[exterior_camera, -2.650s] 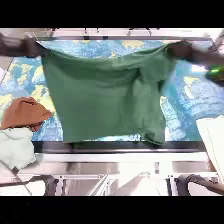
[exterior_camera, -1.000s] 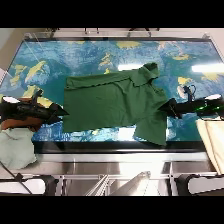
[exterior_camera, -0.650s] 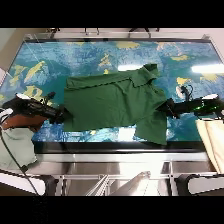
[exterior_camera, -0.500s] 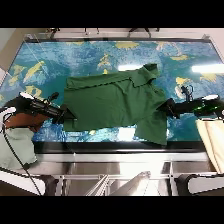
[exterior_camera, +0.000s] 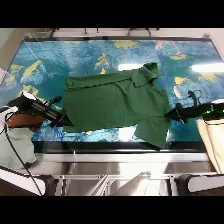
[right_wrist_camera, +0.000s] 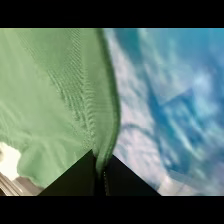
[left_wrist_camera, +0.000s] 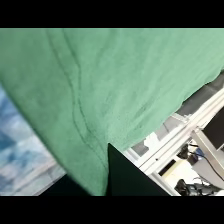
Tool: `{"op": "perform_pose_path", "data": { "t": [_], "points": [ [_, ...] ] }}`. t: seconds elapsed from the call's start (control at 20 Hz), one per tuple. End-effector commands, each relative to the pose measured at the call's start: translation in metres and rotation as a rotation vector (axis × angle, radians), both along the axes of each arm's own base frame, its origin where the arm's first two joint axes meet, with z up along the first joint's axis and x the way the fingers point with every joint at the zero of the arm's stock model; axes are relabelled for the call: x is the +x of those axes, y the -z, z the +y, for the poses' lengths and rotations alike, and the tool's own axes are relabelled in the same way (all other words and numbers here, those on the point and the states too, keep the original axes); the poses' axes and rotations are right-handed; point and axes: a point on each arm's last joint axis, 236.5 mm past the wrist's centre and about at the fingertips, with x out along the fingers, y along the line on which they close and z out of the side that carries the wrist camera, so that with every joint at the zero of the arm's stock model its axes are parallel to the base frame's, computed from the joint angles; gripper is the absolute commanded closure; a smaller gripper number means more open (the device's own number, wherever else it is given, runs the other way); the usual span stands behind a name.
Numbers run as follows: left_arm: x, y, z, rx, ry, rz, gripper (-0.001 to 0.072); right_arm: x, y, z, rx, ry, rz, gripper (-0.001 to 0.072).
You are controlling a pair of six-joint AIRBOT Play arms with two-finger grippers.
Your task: Fold the shirts.
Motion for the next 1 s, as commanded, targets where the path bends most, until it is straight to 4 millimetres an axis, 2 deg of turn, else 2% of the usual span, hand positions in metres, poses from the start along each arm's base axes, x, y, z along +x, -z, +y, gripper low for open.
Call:
{"op": "perform_pose_path", "data": {
  "t": [0.0, 0.1, 0.15, 0.2, 0.25, 0.3, 0.35, 0.45, 0.5, 0.55, 0.6, 0.65, 0.7, 0.8, 0.85, 0.95],
  "points": [
    [-0.002, -0.001, 0.001, 0.000, 0.009, 0.002, 0.0681, -0.004, -0.015, 0.010, 0.065, -0.030, -0.012, 0.0687],
    [0.001, -0.010, 0.001, -0.005, 0.010, -0.016, 0.0680, -0.004, -0.032, 0.017, 0.111, -0.049, -0.045, 0.0688],
    [0.007, -0.022, 0.001, -0.020, 0.004, -0.050, 0.0680, -0.002, -0.049, 0.019, 0.142, -0.056, -0.076, 0.0688],
    [0.018, -0.044, 0.001, -0.050, -0.020, -0.101, 0.0680, 0.003, -0.073, 0.019, 0.180, -0.047, -0.122, 0.0688],
    [0.031, -0.074, -0.003, -0.108, -0.045, -0.172, 0.0680, 0.010, -0.105, 0.020, 0.229, -0.033, -0.193, 0.0687],
    [0.044, -0.118, -0.007, -0.192, -0.071, -0.272, 0.0680, 0.016, -0.143, 0.021, 0.287, -0.025, -0.293, 0.0687],
    [0.054, -0.168, -0.013, -0.289, -0.080, -0.389, 0.0680, 0.020, -0.195, 0.023, 0.357, -0.010, -0.441, 0.0687],
    [0.059, -0.293, -0.021, -0.505, -0.090, -0.683, 0.0680, 0.017, -0.307, 0.024, 0.444, 0.044, -0.776, 0.0686],
    [0.053, -0.360, -0.022, -0.598, -0.101, -0.858, 0.0680, 0.007, -0.361, 0.023, 0.444, 0.073, -0.950, 0.0687],
    [0.041, -0.418, -0.021, -0.667, -0.094, -1.044, 0.0678, -0.010, -0.417, 0.023, 0.417, 0.104, -1.133, 0.0687],
    [0.020, -0.475, -0.020, -0.728, -0.086, -1.230, 0.0678, -0.029, -0.462, 0.025, 0.363, 0.137, -1.286, 0.0686],
    [-0.007, -0.523, -0.021, -0.778, -0.070, -1.386, 0.0678, -0.049, -0.503, 0.028, 0.272, 0.182, -1.422, 0.0687],
    [-0.035, -0.560, -0.022, -0.814, -0.039, -1.523, 0.0677, -0.067, -0.532, 0.032, 0.161, 0.224, -1.531, 0.0686],
    [-0.083, -0.609, -0.023, -0.802, 0.007, -1.747, 0.0677, -0.109, -0.586, 0.043, -0.044, 0.308, -1.751, 0.0686],
    [-0.094, -0.621, -0.021, -0.746, 0.003, -1.823, 0.0676, -0.128, -0.607, 0.046, -0.151, 0.351, -1.852, 0.0686],
    [-0.089, -0.627, -0.007, -0.569, -0.068, -1.907, 0.0676, -0.146, -0.627, 0.046, -0.367, 0.415, -1.946, 0.0686]
  ]
}}
